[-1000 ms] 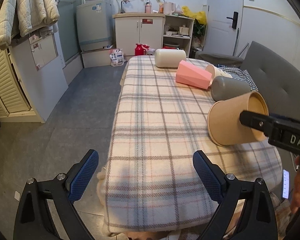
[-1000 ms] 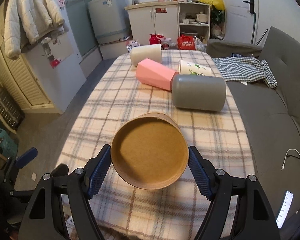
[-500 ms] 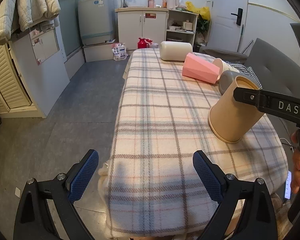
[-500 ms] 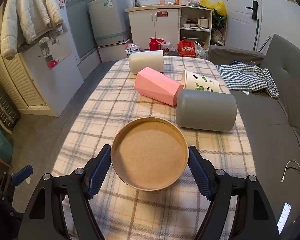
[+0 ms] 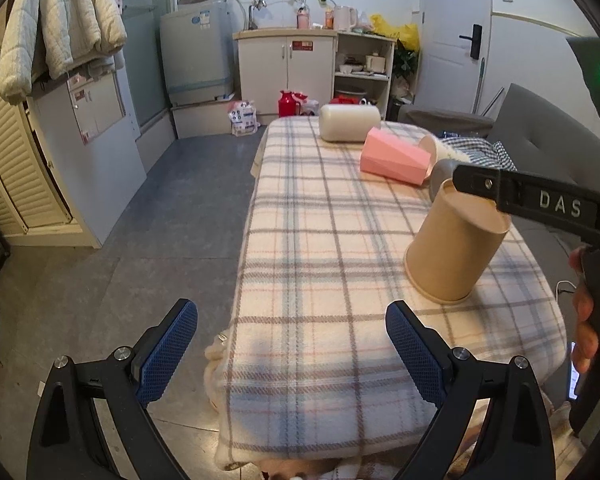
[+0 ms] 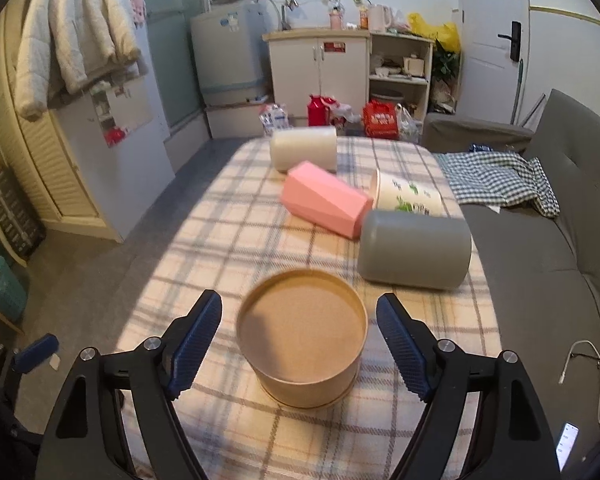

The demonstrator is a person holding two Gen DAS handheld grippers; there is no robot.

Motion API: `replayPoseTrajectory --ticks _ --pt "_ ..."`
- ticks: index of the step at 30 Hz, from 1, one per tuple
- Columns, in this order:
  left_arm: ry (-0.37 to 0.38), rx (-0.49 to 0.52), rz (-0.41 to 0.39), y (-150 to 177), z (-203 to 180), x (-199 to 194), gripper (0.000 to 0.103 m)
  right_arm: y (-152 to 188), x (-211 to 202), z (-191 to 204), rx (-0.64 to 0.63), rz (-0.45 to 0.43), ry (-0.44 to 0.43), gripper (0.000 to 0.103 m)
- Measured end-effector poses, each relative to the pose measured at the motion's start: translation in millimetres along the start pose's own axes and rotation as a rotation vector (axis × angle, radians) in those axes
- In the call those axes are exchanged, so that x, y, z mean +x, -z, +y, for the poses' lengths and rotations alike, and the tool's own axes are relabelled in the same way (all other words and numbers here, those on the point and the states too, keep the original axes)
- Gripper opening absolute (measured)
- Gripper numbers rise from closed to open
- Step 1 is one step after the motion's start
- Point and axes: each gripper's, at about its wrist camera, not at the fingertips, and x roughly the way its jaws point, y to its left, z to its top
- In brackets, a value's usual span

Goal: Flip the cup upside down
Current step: 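Lower the inverted tan cup onto the table with the right gripper and open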

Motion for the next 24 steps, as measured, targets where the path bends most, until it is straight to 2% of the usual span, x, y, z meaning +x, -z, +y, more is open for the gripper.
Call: replayPoseTrajectory --ticks 14,22,23,24 --pt "0.011 0.056 -0.153 -32 -43 -57 0.098 -14 -95 -34 0.055 -0.178 0.000 0.080" --pt "0.041 0.060 -0.233 -32 -67 -76 0.098 14 -127 -60 0.091 -0.215 0.029 0.080" --pt "0.048 0.058 -0.243 -30 -68 -78 0.098 22 -128 -63 0.090 -0.217 0.039 0.081" --pt "0.048 0.056 -0.251 -28 -70 -79 0.098 28 -128 -64 0.090 -0.219 0.046 0.088"
